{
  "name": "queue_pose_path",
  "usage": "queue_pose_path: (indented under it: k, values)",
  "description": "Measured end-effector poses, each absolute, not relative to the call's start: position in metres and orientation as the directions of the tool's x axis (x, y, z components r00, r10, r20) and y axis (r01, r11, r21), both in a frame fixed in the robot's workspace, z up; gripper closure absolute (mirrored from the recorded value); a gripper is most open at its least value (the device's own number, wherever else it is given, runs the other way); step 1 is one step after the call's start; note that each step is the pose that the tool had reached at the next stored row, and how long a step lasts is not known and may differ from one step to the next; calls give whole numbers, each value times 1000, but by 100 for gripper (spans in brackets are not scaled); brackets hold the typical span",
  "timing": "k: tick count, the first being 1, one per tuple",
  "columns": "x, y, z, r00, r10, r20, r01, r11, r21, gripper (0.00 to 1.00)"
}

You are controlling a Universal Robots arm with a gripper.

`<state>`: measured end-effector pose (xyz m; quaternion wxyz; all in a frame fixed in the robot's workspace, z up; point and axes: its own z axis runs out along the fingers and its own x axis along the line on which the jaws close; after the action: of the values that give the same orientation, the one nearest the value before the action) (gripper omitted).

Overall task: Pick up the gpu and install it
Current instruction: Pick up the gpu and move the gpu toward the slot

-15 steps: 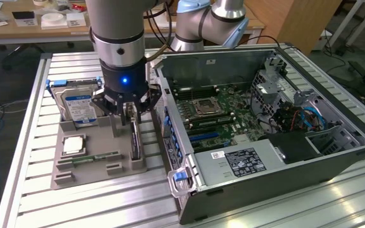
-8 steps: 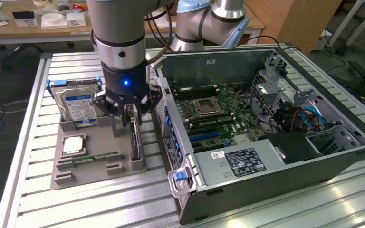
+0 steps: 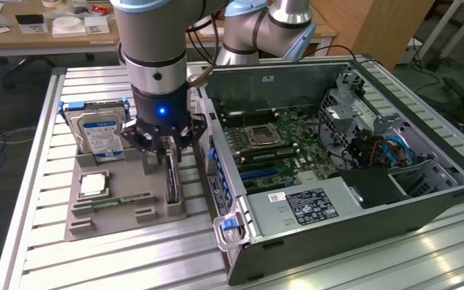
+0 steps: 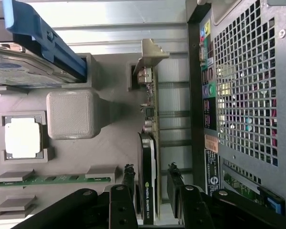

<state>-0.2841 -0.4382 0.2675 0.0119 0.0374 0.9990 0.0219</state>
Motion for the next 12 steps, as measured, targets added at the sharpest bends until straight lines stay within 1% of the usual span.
queue_pose_path:
  k: [12]
  values:
    - [-284, -438, 264, -997, 75, -22, 74, 996, 45, 58]
